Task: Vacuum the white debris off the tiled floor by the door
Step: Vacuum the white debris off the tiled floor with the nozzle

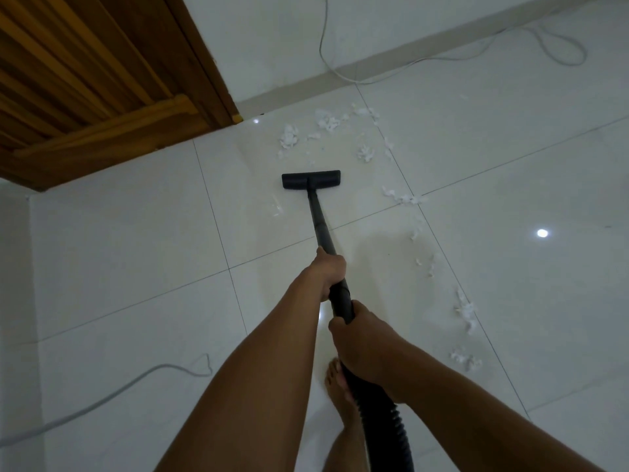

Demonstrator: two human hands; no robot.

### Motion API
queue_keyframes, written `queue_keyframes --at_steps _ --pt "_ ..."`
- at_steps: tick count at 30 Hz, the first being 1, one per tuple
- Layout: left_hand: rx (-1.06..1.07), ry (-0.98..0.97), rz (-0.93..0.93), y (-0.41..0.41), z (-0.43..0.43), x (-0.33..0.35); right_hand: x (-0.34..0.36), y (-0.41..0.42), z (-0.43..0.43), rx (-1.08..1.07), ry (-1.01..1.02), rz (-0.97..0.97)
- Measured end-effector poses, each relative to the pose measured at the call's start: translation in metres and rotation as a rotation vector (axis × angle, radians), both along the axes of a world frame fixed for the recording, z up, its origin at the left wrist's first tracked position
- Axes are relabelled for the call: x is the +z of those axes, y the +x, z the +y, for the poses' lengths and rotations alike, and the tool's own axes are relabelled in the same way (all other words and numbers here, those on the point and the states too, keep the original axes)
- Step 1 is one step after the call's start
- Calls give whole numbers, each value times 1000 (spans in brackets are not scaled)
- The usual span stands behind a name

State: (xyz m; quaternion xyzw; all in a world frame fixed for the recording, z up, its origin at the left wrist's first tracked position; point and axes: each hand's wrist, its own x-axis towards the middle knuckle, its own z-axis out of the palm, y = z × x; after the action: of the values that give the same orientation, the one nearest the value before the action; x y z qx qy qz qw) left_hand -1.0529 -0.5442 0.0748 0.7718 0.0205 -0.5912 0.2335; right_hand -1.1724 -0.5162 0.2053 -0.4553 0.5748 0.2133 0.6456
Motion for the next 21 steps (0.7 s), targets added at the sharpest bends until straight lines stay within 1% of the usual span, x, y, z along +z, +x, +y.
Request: queue_keyframes --at_steps 3,8,13,21 --pt "0 -16 -12 20 -12 -10 -9 18 -10 23 -66 -3" --pt "2 -33 -46 40 -28 -27 -29 36 -25 -2 -64 -22" --pt "4 -42 -73 46 -37 -41 -49 40 -31 25 -83 -32" --pt "21 -31 -61 24 -24 -26 -32 20 -25 48 -70 -40"
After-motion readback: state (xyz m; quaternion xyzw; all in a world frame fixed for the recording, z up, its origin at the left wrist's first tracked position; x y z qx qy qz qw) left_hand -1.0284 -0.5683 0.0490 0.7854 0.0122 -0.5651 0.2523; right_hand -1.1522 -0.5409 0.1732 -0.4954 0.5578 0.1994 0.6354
